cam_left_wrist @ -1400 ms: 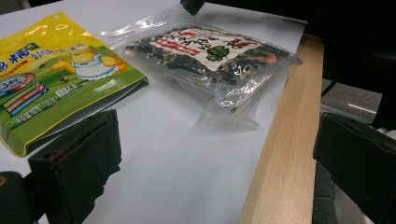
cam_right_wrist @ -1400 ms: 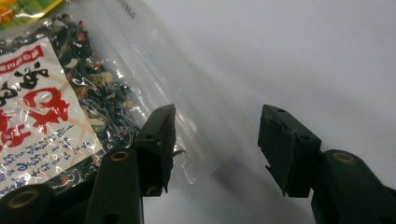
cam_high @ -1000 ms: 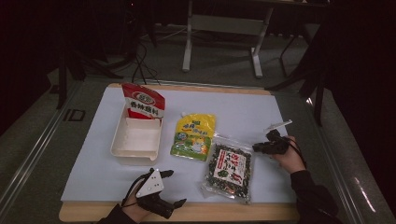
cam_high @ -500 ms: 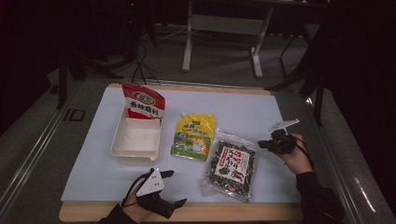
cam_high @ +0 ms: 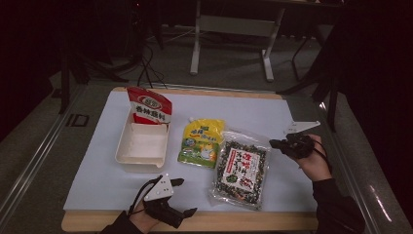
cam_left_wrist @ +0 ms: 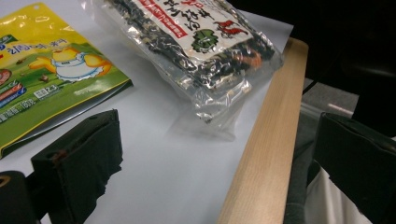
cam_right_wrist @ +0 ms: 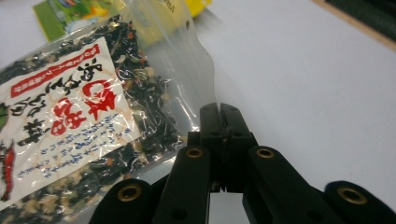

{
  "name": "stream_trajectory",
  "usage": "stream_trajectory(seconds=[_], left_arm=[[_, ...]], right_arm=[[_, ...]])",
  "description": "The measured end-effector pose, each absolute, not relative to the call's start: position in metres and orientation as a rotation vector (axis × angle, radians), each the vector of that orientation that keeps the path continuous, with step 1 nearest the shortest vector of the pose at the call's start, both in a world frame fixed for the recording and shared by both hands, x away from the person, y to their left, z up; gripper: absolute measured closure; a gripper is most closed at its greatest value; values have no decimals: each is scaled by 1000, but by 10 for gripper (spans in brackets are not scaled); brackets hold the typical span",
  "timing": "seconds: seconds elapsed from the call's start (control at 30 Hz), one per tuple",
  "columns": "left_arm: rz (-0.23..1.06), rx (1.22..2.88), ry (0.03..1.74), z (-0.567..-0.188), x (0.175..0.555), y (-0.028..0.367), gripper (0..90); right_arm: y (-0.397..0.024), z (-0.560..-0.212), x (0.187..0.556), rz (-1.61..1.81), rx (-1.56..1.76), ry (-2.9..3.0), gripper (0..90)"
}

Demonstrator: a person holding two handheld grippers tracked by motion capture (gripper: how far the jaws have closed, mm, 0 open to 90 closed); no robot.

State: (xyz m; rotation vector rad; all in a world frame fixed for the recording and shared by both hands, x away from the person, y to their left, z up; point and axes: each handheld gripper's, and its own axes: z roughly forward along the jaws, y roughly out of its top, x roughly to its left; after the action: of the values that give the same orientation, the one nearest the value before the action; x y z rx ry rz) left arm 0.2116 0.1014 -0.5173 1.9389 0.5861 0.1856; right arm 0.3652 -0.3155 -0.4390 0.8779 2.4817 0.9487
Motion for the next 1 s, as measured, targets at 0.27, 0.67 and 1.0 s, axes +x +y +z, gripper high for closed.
stream_trajectory(seconds=[0.27,0.67,1.0], left_arm=[[169,1932,615,-508,217,103,26],[167,1921,595,-488,231,98,23],[159,1929,598,-490,243,89,24]], right_arm=[[-299,-417,350,973,767,2469,899],[-276,-383,322,1040,587,2438,899],[-258,-365,301,1085,456,2432,900]])
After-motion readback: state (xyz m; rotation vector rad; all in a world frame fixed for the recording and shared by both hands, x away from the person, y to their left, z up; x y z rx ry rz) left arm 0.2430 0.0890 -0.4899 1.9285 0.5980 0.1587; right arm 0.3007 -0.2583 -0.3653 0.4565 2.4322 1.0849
